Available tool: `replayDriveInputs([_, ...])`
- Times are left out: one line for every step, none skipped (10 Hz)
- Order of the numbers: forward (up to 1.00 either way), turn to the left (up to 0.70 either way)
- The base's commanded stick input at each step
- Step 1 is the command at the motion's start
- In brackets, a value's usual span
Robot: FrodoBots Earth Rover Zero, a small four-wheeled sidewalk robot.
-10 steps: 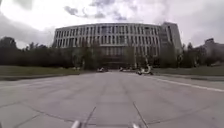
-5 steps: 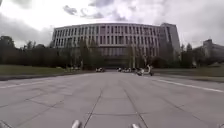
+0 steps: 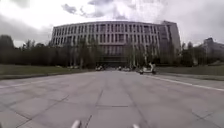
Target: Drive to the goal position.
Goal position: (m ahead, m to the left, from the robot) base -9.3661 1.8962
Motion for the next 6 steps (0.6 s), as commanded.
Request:
replayDriveInputs([1.00, 0.00])
replayDriveInputs([1.00, 0.00])
replayDriveInputs([1.00, 0.00])
replayDriveInputs([1.00, 0.00])
replayDriveInputs([1.00, 0.00])
replayDriveInputs([0.87, 0.13])
